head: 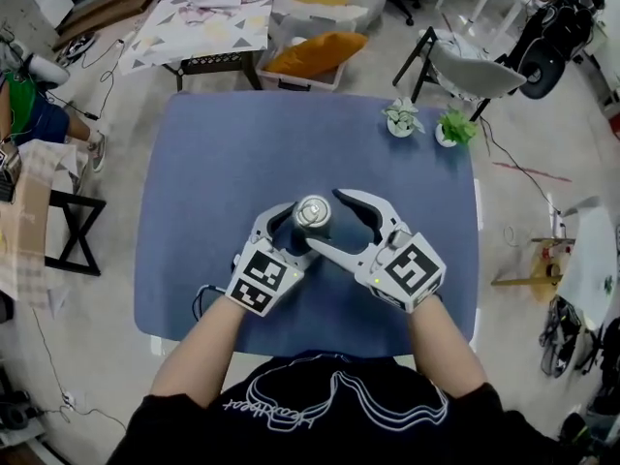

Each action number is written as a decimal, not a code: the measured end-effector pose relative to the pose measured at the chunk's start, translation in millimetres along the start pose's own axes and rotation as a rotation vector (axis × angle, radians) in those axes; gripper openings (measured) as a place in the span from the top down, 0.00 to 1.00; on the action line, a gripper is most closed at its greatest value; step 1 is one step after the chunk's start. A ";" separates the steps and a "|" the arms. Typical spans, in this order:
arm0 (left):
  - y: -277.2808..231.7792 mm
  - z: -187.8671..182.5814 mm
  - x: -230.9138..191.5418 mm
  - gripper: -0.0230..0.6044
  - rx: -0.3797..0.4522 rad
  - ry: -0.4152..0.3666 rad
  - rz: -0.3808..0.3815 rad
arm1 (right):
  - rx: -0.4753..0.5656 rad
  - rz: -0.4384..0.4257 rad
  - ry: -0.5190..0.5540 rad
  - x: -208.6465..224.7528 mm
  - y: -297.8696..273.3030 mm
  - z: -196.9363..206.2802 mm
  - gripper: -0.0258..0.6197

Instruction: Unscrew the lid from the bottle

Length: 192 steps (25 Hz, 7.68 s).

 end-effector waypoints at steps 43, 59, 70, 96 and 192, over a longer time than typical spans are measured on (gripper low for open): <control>1.9 1.8 -8.1 0.41 0.031 -0.109 0.202 | -0.107 -0.249 0.113 1.4 -20.0 8.6 0.58; 1.9 0.3 -15.9 0.41 0.025 -0.224 0.440 | -0.114 -0.455 0.207 8.4 -23.5 9.0 0.59; 1.6 0.3 -14.6 0.41 0.032 -0.167 0.352 | -0.067 -0.320 0.091 9.3 -21.7 10.3 0.52; 4.8 6.5 3.9 0.41 0.095 0.064 -0.096 | 0.044 0.094 0.050 -13.6 -20.6 11.9 0.56; 228.2 -113.9 68.3 0.95 0.448 0.181 0.059 | 0.327 0.219 0.009 -118.2 124.0 -98.5 0.57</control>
Point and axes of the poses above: the fingertips, and each gripper's own axes: y backward along the fingers, x to its right, z out of its underside, the point moved 4 cm from there along y, backward along the fingers, and after that the axes turned 1 degree about -y, right-handed, at the moved point
